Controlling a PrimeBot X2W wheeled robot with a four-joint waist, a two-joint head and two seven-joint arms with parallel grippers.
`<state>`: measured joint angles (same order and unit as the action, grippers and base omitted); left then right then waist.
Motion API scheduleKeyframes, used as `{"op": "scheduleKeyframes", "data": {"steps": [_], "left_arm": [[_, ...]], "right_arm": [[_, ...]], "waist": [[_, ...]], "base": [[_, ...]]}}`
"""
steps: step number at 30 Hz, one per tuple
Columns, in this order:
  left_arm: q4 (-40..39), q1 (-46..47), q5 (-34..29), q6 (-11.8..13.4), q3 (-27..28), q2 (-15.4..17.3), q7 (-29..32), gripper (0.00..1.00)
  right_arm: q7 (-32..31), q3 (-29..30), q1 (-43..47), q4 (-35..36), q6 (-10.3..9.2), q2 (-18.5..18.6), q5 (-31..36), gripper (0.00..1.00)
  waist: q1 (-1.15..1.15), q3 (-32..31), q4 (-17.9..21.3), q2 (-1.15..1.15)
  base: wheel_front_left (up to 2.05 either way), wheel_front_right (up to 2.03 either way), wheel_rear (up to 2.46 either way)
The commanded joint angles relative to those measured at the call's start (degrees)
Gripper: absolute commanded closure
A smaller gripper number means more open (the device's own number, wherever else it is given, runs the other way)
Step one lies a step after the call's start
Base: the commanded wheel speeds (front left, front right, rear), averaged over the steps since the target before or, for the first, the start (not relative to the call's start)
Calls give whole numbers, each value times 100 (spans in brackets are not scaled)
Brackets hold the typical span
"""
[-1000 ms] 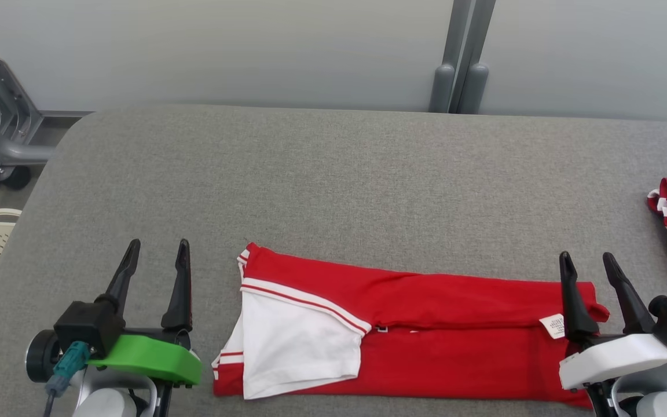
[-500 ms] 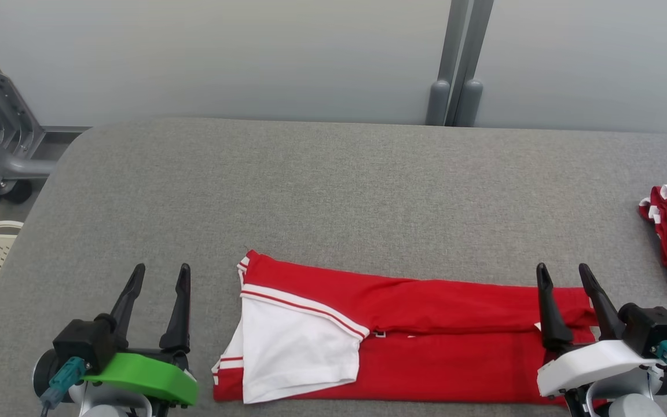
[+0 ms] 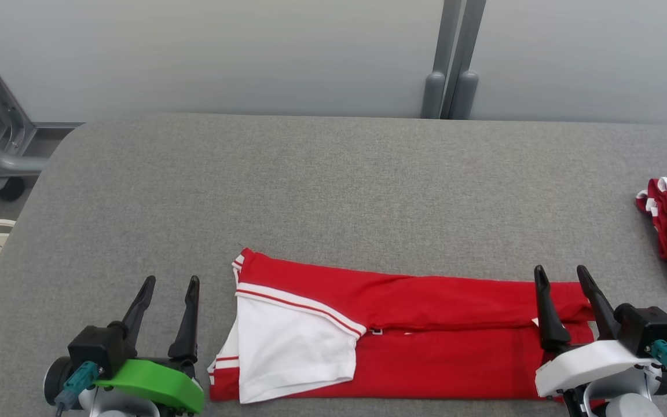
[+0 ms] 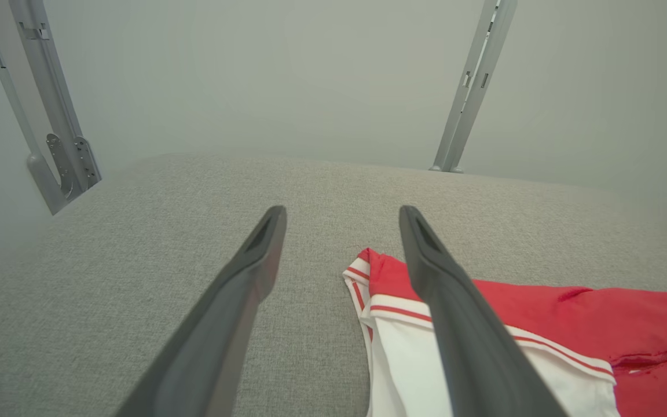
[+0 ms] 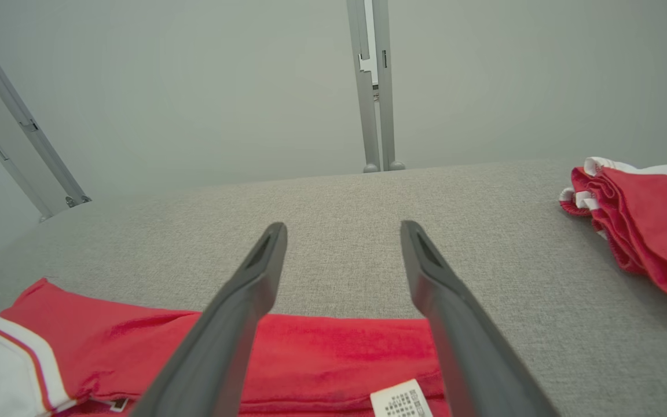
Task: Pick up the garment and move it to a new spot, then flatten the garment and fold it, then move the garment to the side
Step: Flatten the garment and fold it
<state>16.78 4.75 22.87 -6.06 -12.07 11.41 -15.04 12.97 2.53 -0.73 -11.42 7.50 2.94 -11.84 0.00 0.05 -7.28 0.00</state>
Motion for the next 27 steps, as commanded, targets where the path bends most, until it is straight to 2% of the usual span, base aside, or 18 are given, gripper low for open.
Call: {"op": "scheduleKeyframes", "data": {"steps": [1,7,10,18,22,27], "left_arm": [[12,68,-86,-40,56,-37,-14,0],[38,87,-229,-68,149,-82,-14,0],[32,108,-283,-90,184,-124,-14,0],[-13,186,-396,-131,178,-278,-14,0],[8,256,-445,-139,144,-323,-14,0],[17,371,-465,-146,139,-361,-14,0]], "right_arm": [[30,2,-73,-17,-3,1,13,0],[-6,21,-103,47,-3,1,38,0],[-181,263,-128,80,-3,10,103,0],[-1720,1318,-306,359,-3,0,487,0],[-2559,1421,-349,476,-3,5,568,0],[-3077,1476,-360,609,-3,3,570,0]], "waist": [[0,19,8,0],[0,86,37,0],[0,159,54,0],[0,460,59,0],[0,653,25,0],[0,836,-23,0]], "base": [[0,0,0],[0,0,0],[0,0,0],[0,0,0],[0,0,0],[0,0,0]]}}
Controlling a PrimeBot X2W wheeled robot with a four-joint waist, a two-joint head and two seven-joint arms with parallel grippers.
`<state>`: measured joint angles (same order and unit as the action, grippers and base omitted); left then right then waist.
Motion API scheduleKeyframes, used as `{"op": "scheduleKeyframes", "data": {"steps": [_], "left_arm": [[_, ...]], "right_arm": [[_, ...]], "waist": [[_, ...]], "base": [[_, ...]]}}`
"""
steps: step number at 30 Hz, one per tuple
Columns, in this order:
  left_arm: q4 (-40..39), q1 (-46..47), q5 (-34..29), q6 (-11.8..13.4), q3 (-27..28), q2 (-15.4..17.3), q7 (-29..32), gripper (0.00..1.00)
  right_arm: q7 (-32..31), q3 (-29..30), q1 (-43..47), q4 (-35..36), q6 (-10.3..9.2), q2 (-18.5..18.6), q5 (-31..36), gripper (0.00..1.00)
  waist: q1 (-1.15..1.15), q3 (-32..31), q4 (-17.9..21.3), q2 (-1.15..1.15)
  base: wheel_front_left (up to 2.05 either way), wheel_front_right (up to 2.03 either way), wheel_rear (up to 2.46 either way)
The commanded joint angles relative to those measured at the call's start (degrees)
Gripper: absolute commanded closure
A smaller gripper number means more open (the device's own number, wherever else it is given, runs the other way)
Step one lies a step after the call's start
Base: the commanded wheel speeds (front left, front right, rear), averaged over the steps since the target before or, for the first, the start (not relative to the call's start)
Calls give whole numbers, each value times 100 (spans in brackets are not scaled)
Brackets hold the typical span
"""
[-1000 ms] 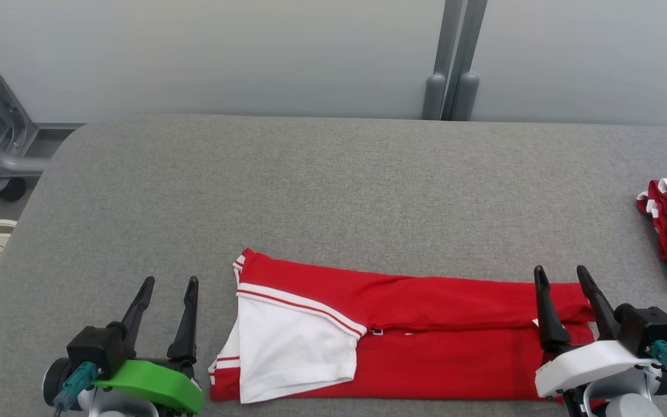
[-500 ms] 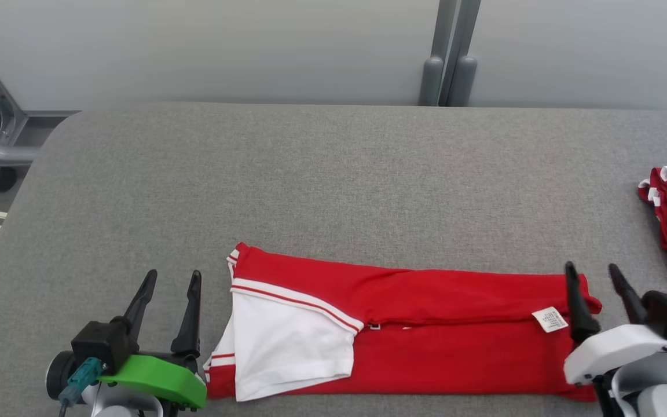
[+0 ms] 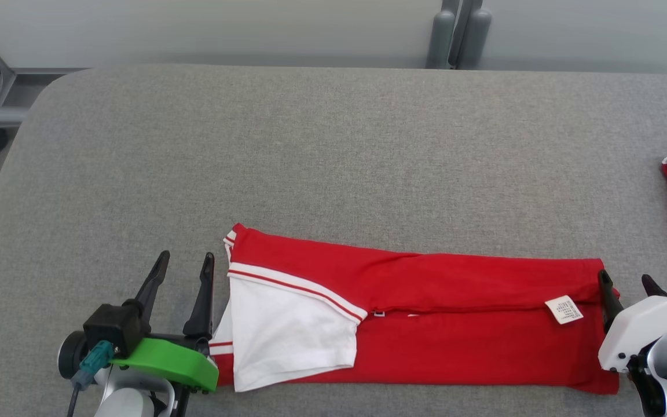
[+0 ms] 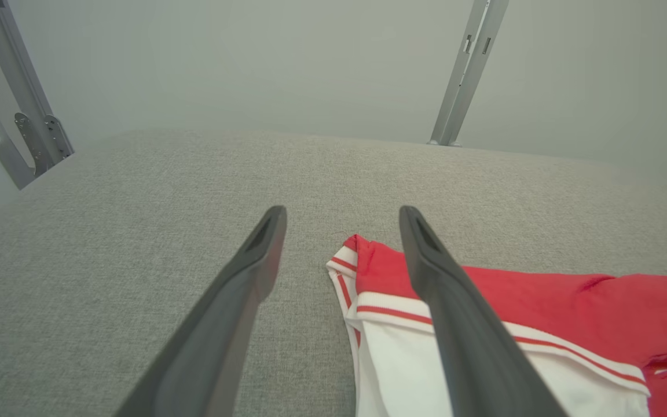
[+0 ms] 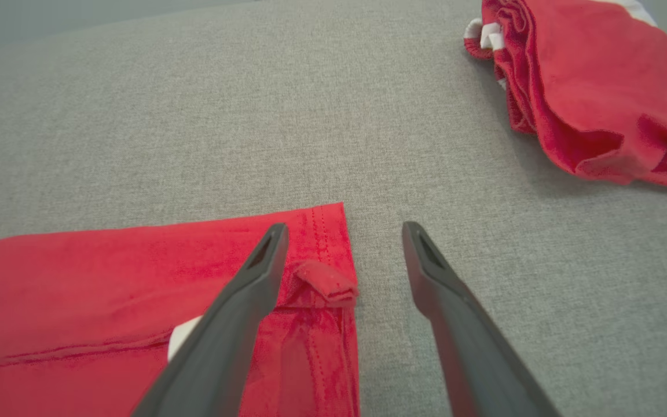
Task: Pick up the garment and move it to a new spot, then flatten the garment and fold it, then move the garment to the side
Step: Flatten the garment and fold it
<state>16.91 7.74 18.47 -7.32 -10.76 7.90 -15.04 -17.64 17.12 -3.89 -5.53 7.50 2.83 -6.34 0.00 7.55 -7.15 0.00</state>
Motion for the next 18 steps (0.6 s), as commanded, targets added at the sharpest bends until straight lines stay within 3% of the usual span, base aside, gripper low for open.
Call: {"op": "scheduleKeyframes", "data": {"steps": [1,12,18], "left_arm": [[4,100,-29,-21,7,-15,-14,0],[62,171,111,-22,-178,52,-15,0],[43,161,128,-22,-181,72,-14,0]], "right_arm": [[-82,40,-47,18,-3,17,55,0],[-820,53,289,-175,-3,15,-294,0],[-869,-6,334,-141,-3,15,-362,0]], "waist": [[0,118,-46,0],[0,156,-139,0],[0,171,-140,0]], "base": [[0,0,0],[0,0,0],[0,0,0]]}}
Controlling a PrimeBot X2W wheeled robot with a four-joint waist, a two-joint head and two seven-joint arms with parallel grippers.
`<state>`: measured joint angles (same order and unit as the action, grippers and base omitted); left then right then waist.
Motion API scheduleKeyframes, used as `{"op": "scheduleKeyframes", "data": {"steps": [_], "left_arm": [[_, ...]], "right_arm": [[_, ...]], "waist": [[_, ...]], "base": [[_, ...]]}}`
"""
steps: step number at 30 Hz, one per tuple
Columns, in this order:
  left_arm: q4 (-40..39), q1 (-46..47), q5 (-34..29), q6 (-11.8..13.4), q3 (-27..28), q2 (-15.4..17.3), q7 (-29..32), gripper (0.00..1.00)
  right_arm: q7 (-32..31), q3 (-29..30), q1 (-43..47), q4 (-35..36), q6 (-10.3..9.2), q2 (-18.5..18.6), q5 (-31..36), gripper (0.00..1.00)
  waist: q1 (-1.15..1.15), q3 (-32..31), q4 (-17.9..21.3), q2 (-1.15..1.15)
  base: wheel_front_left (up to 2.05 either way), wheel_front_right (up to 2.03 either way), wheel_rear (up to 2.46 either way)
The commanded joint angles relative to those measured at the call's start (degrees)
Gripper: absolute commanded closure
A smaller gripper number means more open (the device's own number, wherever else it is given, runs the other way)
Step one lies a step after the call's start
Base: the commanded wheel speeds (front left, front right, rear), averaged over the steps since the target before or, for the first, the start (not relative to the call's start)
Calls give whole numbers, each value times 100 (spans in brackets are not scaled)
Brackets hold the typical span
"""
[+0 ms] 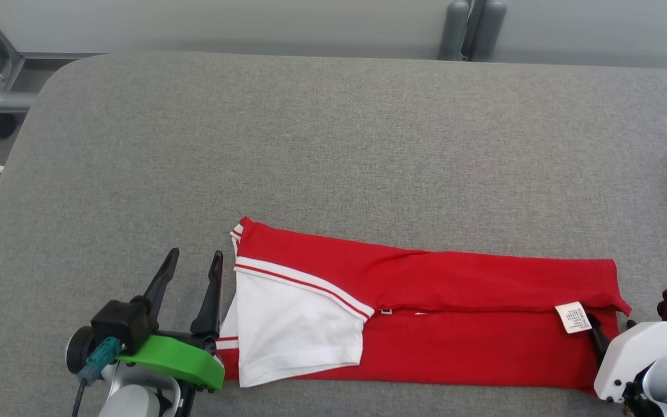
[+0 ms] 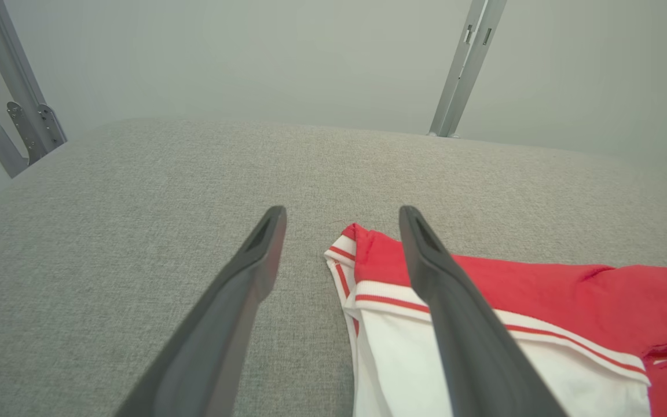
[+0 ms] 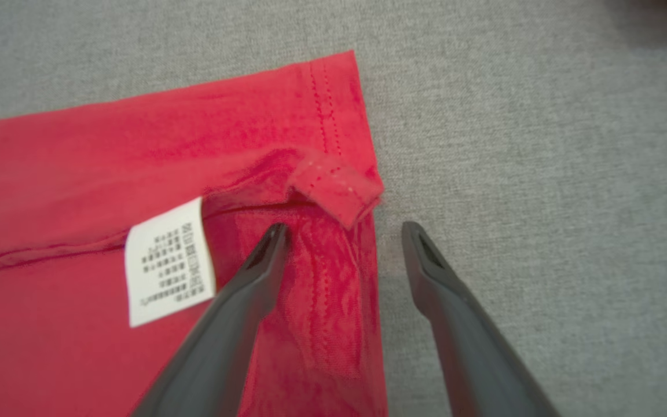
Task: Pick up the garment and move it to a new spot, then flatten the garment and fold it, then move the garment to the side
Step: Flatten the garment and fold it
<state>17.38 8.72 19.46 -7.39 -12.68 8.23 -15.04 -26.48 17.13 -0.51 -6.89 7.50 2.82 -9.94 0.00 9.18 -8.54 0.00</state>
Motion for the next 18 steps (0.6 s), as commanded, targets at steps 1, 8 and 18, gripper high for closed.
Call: {"op": "scheduleKeyframes", "data": {"steps": [1,8,18], "left_arm": [[-6,70,34,-16,10,43,-14,0],[11,91,61,-15,-56,56,-14,0],[17,61,32,-16,-13,80,-14,0]], "right_arm": [[43,-17,-53,-32,-3,16,-16,0],[-38,-1,-245,-313,-3,14,-113,0],[-288,61,-72,-57,-3,11,-208,0]], "waist": [[0,15,-1,0],[0,54,-43,0],[0,9,-65,0]], "base": [[0,0,0],[0,0,0],[0,0,0]]}}
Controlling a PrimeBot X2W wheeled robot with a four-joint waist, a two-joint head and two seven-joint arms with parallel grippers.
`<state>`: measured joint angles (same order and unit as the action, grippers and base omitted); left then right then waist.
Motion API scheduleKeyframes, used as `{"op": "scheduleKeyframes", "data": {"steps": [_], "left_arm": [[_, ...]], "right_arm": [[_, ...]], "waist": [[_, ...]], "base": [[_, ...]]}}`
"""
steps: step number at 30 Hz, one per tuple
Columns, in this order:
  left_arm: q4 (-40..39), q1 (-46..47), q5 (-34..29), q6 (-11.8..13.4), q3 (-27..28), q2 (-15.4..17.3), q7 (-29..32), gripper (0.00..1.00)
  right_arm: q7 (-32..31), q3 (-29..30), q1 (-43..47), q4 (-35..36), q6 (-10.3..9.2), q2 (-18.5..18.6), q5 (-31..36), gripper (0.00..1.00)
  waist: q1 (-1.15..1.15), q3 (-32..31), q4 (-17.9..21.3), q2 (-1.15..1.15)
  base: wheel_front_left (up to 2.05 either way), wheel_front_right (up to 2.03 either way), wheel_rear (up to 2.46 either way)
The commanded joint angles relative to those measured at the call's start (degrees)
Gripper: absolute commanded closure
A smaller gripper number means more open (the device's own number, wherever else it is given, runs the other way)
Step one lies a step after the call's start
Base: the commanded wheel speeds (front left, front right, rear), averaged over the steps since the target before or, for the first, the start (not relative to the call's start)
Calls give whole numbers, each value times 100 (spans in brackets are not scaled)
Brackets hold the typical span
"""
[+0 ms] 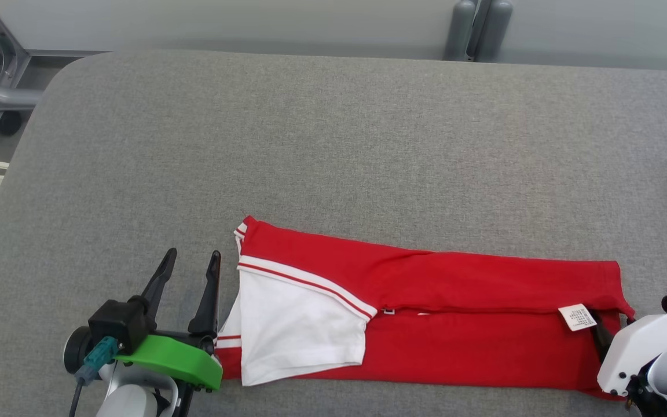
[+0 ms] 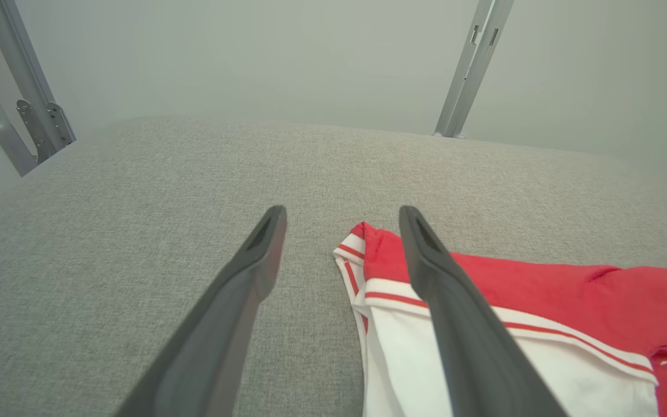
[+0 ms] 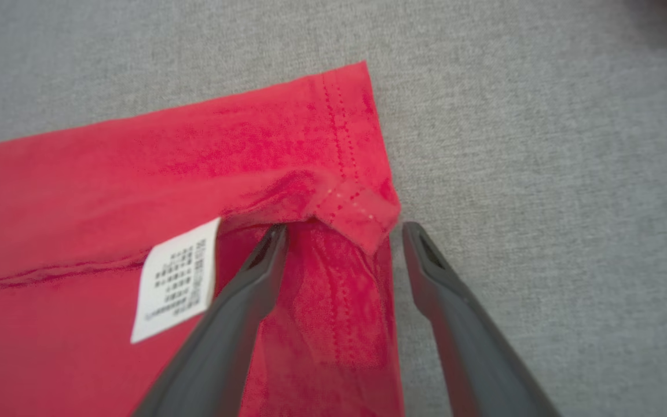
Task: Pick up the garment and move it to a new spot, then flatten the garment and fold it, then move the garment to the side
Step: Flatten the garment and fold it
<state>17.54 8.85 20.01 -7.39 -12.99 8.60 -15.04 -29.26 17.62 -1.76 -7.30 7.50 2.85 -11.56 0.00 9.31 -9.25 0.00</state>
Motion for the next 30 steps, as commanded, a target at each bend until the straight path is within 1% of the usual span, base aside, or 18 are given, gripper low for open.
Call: {"op": "scheduleKeyframes", "data": {"steps": [1,4,5,6,7,9,12,15,16,20,27,28,30], "left_arm": [[-4,40,-29,-16,34,44,-14,0],[-6,31,-41,-16,62,51,-14,0],[-7,34,-48,-16,64,44,-14,0],[-8,35,-49,-16,59,41,-14,0],[-8,35,-49,-16,59,41,-14,0],[-4,42,-46,-16,43,33,-14,0],[-13,68,-42,-16,18,31,-14,0],[-5,117,-28,-16,-31,32,-14,0],[20,111,32,-16,-27,69,-14,0],[27,96,42,-16,-18,72,-14,0],[7,89,24,-16,-15,57,-14,0],[3,93,24,-16,-14,48,-14,0],[-6,97,28,-16,-22,41,-14,0]], "right_arm": [[-31,12,67,92,-3,10,-82,0],[-124,19,163,468,-3,11,-265,0],[-211,69,246,754,-3,12,-295,0],[-247,118,267,895,-2,14,-279,0],[-247,118,267,895,-2,14,-279,0],[-320,236,278,1211,-2,11,-238,0],[-338,333,200,1281,-2,11,-176,0],[-361,331,113,1104,-2,9,-144,0],[-176,315,-1,445,-2,11,-96,0],[-78,283,-67,194,-2,12,-102,0],[-194,149,-75,-80,-2,3,-186,0],[-180,140,-92,-99,-2,3,-198,13],[-207,91,-114,-153,-2,-4,-195,42]], "waist": [[0,-9,21,0],[0,-25,76,0],[0,-37,107,0],[0,-42,119,0],[0,-42,119,0],[0,-51,142,0],[0,-31,134,0],[0,23,86,0],[0,121,-45,0],[0,146,-52,0],[0,158,-32,0],[0,159,-31,0],[0,158,-33,0]], "base": [[0,0,0],[0,0,0],[0,0,0],[0,0,0],[0,0,0],[0,0,0],[0,0,0],[0,0,0],[0,0,0],[0,0,0],[0,0,0],[0,0,0],[0,0,0]]}}
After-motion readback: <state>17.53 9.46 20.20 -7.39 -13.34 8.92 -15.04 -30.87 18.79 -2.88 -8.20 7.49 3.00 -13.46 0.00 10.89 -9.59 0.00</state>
